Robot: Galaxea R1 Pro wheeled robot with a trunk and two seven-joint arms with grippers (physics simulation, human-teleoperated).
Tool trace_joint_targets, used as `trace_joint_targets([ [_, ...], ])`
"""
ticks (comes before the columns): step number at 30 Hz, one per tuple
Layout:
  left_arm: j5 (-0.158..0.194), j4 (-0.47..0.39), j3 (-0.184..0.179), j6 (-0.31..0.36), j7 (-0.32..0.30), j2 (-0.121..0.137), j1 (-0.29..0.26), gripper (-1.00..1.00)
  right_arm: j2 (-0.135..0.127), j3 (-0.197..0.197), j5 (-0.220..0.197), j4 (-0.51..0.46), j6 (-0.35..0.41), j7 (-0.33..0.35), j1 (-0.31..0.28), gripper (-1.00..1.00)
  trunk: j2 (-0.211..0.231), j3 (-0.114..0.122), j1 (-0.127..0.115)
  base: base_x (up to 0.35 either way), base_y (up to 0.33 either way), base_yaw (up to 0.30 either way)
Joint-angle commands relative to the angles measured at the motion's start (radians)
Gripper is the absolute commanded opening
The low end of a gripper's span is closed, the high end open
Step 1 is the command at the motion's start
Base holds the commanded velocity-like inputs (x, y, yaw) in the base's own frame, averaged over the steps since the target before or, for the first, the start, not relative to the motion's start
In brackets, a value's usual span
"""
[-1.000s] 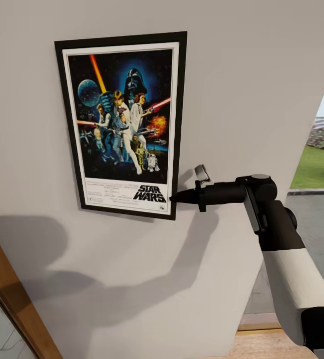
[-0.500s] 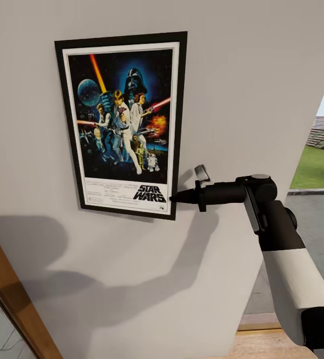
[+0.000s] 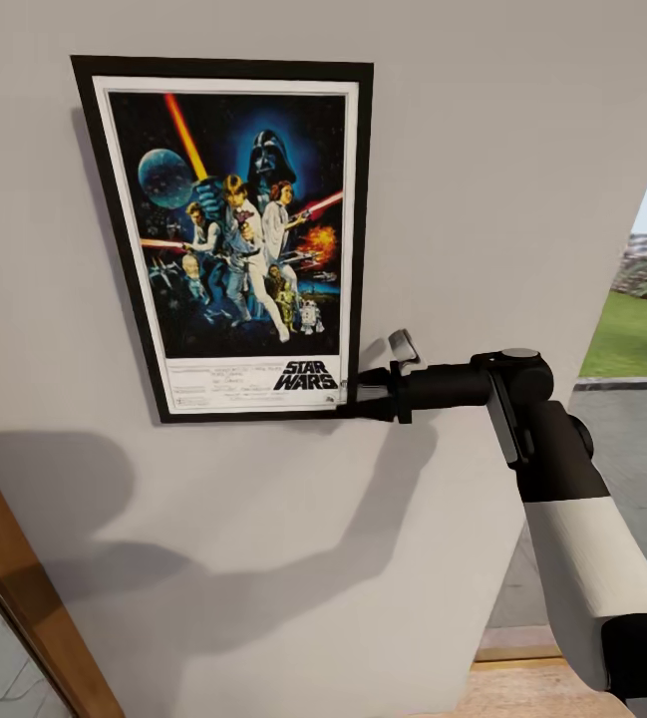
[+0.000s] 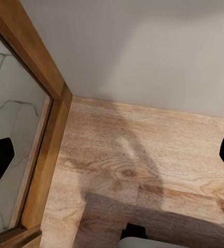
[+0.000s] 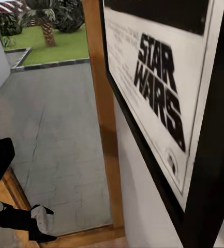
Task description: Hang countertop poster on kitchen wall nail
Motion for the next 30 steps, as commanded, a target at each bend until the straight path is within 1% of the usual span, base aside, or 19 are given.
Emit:
trace_joint_targets([
  [1, 0.003, -0.001, 0.001, -0.001, -0.002, 0.000, 0.000, 1.00, 0.000, 0.001, 0.002, -0.001, 0.010, 0.004, -0.001, 1.00, -0.001, -0.001, 0.000, 0.000, 0.000, 0.000],
  [22, 0.003, -0.002, 0.000, -0.001, -0.002, 0.000, 0.000, 1.00, 0.000, 0.001, 0.001, -0.001, 0.011, 0.004, -0.001, 1.00, -0.001, -0.001, 0.000, -0.003, 0.000, 0.000],
  [30, 0.003, -0.002, 0.000, -0.001, -0.002, 0.000, 0.000, 1.00, 0.000, 0.001, 0.000, -0.006, 0.011, 0.004, -0.001, 1.00, -0.001, -0.001, 0.000, -0.240, 0.000, 0.000],
])
